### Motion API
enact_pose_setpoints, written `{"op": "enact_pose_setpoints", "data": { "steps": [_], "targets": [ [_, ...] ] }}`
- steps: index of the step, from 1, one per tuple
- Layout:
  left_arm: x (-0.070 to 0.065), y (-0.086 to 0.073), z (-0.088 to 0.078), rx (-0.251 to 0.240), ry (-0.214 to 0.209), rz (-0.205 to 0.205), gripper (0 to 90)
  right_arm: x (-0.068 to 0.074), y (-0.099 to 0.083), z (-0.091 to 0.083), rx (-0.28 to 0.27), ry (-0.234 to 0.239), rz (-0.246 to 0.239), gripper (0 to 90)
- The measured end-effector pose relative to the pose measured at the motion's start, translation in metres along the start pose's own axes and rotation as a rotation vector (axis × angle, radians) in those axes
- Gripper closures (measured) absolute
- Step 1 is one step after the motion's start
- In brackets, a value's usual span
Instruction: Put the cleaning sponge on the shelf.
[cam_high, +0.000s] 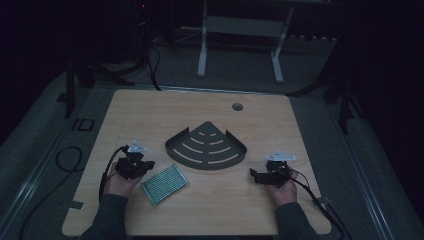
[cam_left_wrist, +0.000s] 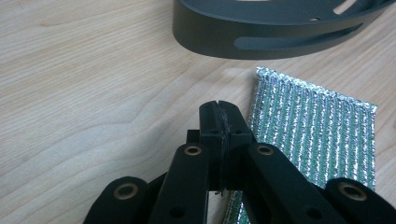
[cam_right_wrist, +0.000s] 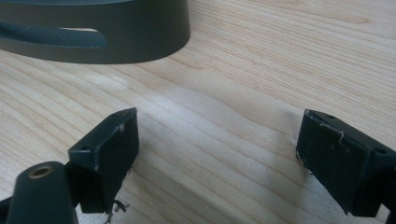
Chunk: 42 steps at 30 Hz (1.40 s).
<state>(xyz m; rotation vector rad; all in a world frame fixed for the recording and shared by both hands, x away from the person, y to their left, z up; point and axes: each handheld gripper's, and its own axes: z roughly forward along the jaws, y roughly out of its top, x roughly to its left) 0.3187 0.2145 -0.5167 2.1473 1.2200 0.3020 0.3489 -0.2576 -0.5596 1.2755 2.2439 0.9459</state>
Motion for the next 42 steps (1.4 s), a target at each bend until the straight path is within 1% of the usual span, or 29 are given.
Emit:
{"op": "enact_pose_setpoints", "data": {
  "steps": [2, 3, 4, 5, 6, 9, 10, 16, 18, 21, 24, 25, 27, 29, 30, 36, 37, 39, 40, 41, 42],
  "targets": [
    [-0.003, 0.000, 0.003, 0.018, -0.006, 0.015, 89.7, 0.000, 0.000, 0.000, 0.000, 0.000, 0.000, 12.7],
    [-0.003, 0.000, 0.003, 0.018, -0.006, 0.015, 89.7, 0.000, 0.000, 0.000, 0.000, 0.000, 0.000, 12.7],
    [-0.006, -0.001, 0.005, 0.036, -0.015, 0.025, 89.7, 0.000, 0.000, 0.000, 0.000, 0.000, 0.000, 12.7],
    [-0.006, -0.001, 0.005, 0.036, -0.015, 0.025, 89.7, 0.000, 0.000, 0.000, 0.000, 0.000, 0.000, 12.7],
    [-0.008, -0.002, 0.007, 0.051, -0.019, 0.028, 89.6, 0.000, 0.000, 0.000, 0.000, 0.000, 0.000, 12.7],
    [-0.010, -0.003, 0.009, 0.058, -0.022, 0.030, 89.7, 0.000, 0.000, 0.000, 0.000, 0.000, 0.000, 12.7],
    [-0.011, -0.004, 0.010, 0.067, -0.021, 0.031, 89.7, 0.000, 0.000, 0.000, 0.000, 0.000, 0.000, 12.7],
    [-0.012, -0.005, 0.011, 0.076, -0.028, 0.032, 89.6, 0.000, 0.000, 0.000, 0.000, 0.000, 0.000, 12.7],
    [-0.014, -0.006, 0.011, 0.086, -0.020, 0.036, 89.5, 0.000, 0.000, 0.000, 0.000, 0.000, 0.000, 12.7],
    [-0.014, -0.006, 0.010, 0.090, -0.020, 0.036, 89.5, 0.000, 0.000, 0.000, 0.000, 0.000, 0.000, 12.7],
    [-0.014, -0.006, 0.010, 0.086, -0.022, 0.032, 88.7, 0.000, 0.000, 0.000, 0.000, 0.000, 0.000, 12.7],
    [-0.014, -0.005, 0.008, 0.083, -0.031, 0.023, 88.1, 0.000, 0.000, 0.000, 0.000, 0.000, 0.000, 12.7],
    [-0.013, -0.004, 0.006, 0.082, -0.034, 0.020, 87.6, 0.000, 0.000, 0.000, 0.000, 0.000, 0.000, 12.7],
    [-0.012, -0.002, 0.002, 0.079, -0.051, 0.014, 87.3, 0.000, 0.000, 0.000, 0.000, 0.000, 0.000, 12.7],
    [-0.012, -0.002, 0.002, 0.079, -0.051, 0.014, 86.8, 0.000, 0.000, 0.000, 0.000, 0.000, 0.000, 12.7],
    [-0.011, 0.008, -0.007, 0.110, -0.076, 0.032, 84.1, 0.000, 0.000, 0.000, 0.000, 0.000, 0.000, 12.7],
    [-0.011, 0.008, -0.007, 0.110, -0.076, 0.032, 83.7, 0.000, 0.000, 0.000, 0.000, 0.000, 0.000, 12.7],
    [-0.010, 0.014, -0.008, 0.130, -0.084, 0.045, 83.3, 0.000, 0.000, 0.000, 0.000, 0.000, 0.000, 12.7],
    [-0.010, 0.014, -0.008, 0.130, -0.084, 0.045, 82.8, 0.000, 0.000, 0.000, 0.000, 0.000, 0.000, 12.7],
    [-0.010, 0.018, -0.007, 0.145, -0.095, 0.053, 82.4, 0.000, 0.000, 0.000, 0.000, 0.000, 0.000, 12.7],
    [-0.010, 0.018, -0.007, 0.145, -0.095, 0.053, 82.0, 0.000, 0.000, 0.000, 0.000, 0.000, 0.000, 12.7]
  ]
}}
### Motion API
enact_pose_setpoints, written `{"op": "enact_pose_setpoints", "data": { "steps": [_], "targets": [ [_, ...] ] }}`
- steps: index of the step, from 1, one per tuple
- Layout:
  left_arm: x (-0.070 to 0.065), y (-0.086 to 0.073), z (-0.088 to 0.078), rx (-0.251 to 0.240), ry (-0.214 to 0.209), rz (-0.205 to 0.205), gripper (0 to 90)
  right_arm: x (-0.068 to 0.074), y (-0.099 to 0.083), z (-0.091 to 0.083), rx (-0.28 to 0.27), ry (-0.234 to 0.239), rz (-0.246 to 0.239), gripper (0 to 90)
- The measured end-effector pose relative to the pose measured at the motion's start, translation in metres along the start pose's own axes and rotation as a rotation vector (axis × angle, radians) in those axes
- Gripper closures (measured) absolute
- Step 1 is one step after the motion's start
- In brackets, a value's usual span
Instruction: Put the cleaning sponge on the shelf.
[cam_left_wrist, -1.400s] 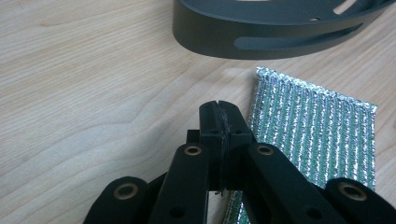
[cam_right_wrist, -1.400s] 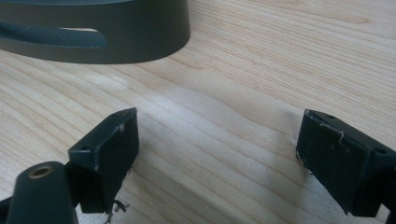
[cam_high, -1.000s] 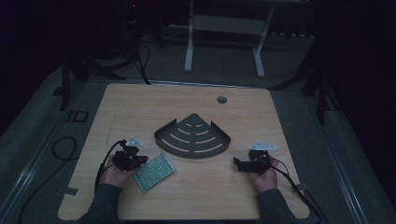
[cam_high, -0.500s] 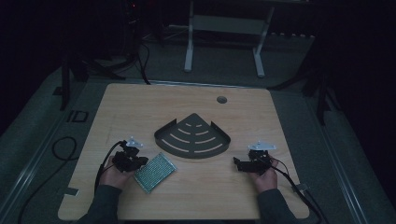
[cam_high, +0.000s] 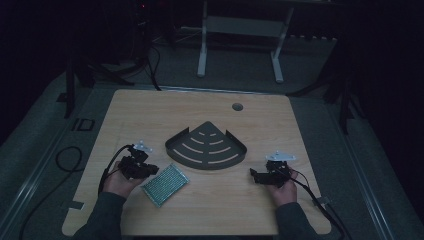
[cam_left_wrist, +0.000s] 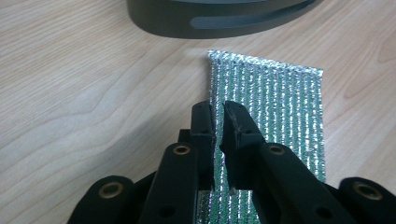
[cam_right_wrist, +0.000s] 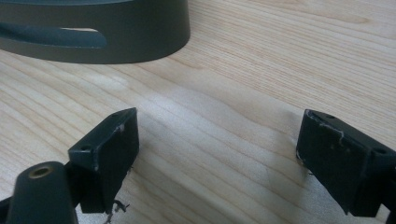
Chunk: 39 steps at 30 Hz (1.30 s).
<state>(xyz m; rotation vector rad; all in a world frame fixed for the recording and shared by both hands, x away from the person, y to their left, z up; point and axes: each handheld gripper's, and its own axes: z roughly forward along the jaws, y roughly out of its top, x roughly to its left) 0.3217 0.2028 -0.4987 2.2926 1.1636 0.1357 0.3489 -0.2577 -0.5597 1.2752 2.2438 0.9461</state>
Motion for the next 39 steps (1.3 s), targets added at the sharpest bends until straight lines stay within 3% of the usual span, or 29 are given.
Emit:
{"op": "enact_pose_setpoints", "data": {
  "steps": [5, 12, 39],
  "targets": [
    [0.001, 0.009, 0.002, 0.043, -0.018, 0.022, 81.2, 0.000, 0.000, 0.000, 0.000, 0.000, 0.001, 12.7],
    [0.006, 0.016, 0.012, 0.103, -0.057, -0.004, 80.2, 0.000, 0.000, 0.000, 0.000, 0.000, 0.001, 12.7],
    [0.017, 0.022, 0.030, 0.199, -0.118, -0.037, 80.7, 0.000, 0.000, 0.000, 0.000, 0.000, 0.000, 12.7]
  ]
}}
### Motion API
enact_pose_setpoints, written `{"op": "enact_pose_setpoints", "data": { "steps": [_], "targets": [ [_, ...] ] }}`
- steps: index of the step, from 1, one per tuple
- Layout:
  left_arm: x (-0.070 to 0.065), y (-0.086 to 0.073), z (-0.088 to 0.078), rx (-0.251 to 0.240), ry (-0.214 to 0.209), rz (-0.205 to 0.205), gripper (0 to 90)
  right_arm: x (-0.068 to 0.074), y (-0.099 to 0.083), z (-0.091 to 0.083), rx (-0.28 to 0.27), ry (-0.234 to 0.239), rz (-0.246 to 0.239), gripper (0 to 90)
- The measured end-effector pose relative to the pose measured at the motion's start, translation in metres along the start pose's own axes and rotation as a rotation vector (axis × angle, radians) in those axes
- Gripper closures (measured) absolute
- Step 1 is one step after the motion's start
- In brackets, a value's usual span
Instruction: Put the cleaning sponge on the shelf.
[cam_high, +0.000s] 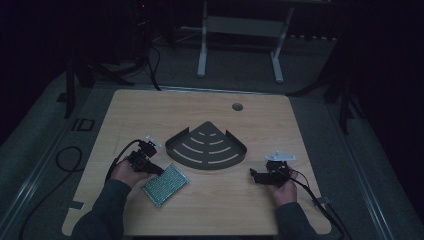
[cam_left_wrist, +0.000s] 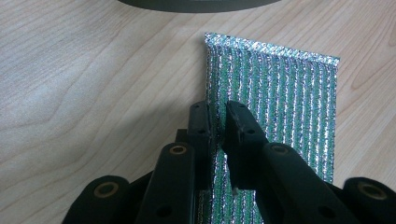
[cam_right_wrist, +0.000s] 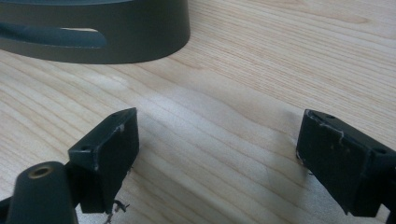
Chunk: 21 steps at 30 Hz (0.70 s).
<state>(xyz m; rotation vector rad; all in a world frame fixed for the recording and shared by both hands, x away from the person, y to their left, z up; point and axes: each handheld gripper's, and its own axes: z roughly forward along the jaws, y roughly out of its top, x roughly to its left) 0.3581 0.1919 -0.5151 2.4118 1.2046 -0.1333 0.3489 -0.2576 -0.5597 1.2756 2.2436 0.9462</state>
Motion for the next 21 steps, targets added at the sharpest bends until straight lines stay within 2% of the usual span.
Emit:
{"op": "enact_pose_setpoints", "data": {
  "steps": [12, 21],
  "targets": [
    [-0.001, 0.005, 0.002, 0.040, -0.010, 0.005, 80.0, 0.000, 0.000, 0.000, 0.000, 0.000, 0.000, 12.7],
    [0.007, 0.015, 0.006, 0.119, -0.048, -0.018, 77.3, 0.000, 0.000, 0.000, 0.000, 0.000, 0.000, 12.7]
  ]
}}
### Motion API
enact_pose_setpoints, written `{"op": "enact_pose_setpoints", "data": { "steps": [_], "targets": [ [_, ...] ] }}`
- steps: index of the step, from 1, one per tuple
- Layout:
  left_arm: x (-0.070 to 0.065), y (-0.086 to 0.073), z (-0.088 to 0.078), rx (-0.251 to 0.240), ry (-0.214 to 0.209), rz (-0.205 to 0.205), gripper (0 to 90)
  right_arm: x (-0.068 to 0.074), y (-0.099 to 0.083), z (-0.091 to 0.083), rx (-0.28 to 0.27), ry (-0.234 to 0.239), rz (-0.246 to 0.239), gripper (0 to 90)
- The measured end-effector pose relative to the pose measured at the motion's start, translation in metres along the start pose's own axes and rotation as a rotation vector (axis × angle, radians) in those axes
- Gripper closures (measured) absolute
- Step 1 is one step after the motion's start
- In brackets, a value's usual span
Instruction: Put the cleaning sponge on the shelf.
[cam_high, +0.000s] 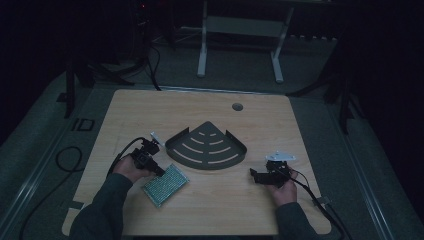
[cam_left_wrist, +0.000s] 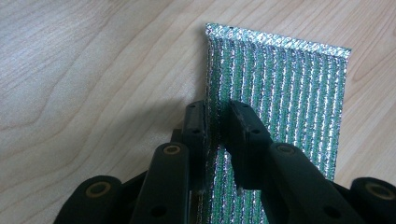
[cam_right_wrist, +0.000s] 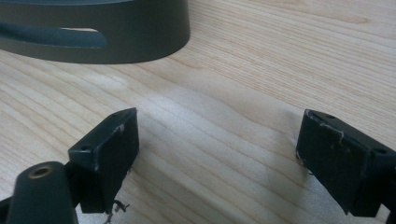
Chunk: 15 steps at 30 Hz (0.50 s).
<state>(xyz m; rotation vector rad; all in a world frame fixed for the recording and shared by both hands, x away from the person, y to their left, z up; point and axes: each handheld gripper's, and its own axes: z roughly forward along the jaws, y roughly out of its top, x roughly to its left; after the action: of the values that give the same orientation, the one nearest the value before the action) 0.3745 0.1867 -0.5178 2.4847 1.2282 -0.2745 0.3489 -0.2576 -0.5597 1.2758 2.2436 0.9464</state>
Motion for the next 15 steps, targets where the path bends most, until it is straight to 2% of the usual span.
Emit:
{"op": "enact_pose_setpoints", "data": {
  "steps": [5, 9, 11, 15],
  "targets": [
    [0.0031, 0.0051, 0.0010, 0.037, -0.033, -0.007, 79.9, 0.0000, 0.0000, 0.0000, 0.000, 0.000, 0.000, 12.7],
    [0.0049, 0.0043, 0.0018, 0.031, -0.049, -0.017, 81.3, 0.0000, 0.0000, 0.0000, 0.000, 0.000, 0.000, 12.7],
    [0.0050, 0.0042, 0.0020, 0.031, -0.050, -0.015, 82.0, 0.0000, 0.0000, 0.0000, 0.000, 0.000, 0.000, 12.7],
    [0.0010, 0.0055, 0.0013, 0.044, -0.023, 0.011, 86.8, 0.0000, 0.0000, 0.0000, 0.000, 0.000, 0.000, 12.7]
  ]
}}
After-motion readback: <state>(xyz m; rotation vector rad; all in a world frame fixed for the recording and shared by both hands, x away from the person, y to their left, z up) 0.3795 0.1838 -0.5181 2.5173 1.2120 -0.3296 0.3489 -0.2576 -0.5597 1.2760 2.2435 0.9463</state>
